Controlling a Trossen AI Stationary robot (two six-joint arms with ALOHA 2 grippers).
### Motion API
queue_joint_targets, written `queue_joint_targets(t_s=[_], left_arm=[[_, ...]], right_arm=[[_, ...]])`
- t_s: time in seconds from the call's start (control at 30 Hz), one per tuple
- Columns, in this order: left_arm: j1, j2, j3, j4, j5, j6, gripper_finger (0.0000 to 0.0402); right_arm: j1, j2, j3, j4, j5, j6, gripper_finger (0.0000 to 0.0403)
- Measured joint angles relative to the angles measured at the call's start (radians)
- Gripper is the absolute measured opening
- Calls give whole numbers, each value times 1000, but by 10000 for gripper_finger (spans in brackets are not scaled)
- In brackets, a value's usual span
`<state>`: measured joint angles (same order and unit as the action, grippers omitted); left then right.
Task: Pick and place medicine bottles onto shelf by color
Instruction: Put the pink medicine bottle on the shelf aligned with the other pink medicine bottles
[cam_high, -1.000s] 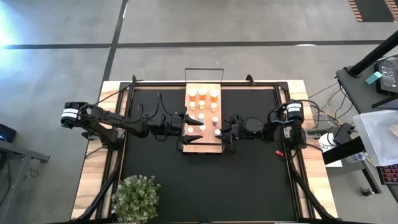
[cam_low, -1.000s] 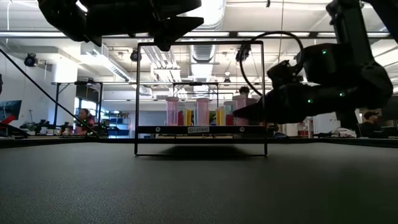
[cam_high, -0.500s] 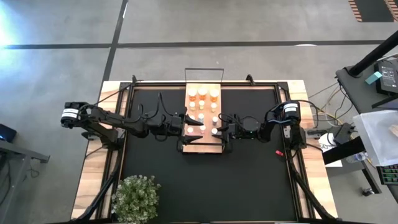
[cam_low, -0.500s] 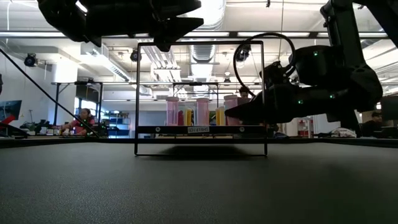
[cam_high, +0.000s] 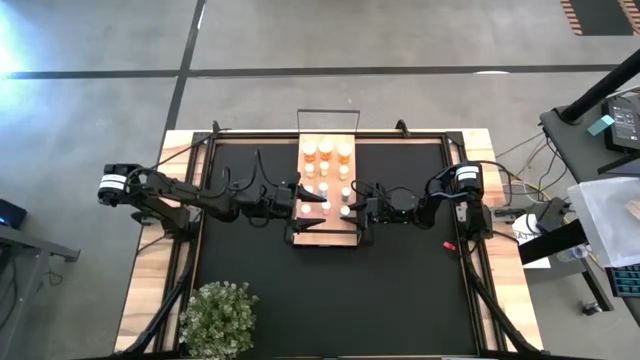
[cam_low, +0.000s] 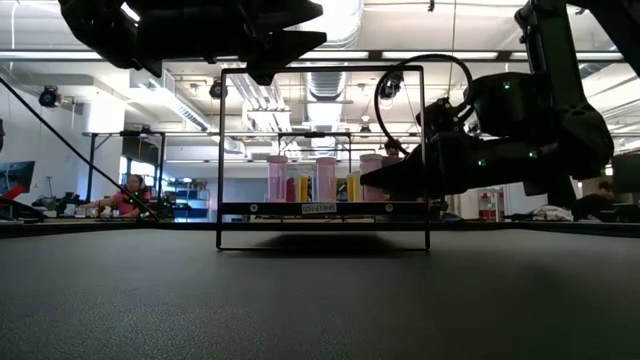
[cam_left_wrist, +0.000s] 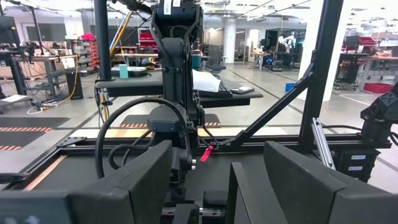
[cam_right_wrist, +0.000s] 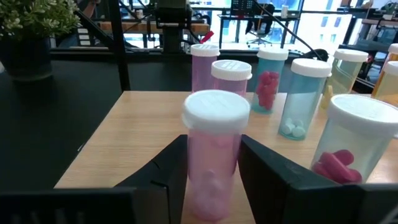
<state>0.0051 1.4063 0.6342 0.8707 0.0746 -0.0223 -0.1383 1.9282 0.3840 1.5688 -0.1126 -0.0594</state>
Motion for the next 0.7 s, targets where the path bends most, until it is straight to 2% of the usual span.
queue_joint_targets(t_s=[0.43, 0.7], left_arm=[[0, 0, 0, 0, 0, 0, 238], [0, -42, 3, -81, -1, -1, 238]], right_arm=[[-10, -1, 0, -8, 8, 38, 130], [-18, -64, -2, -167, 9, 57, 131]])
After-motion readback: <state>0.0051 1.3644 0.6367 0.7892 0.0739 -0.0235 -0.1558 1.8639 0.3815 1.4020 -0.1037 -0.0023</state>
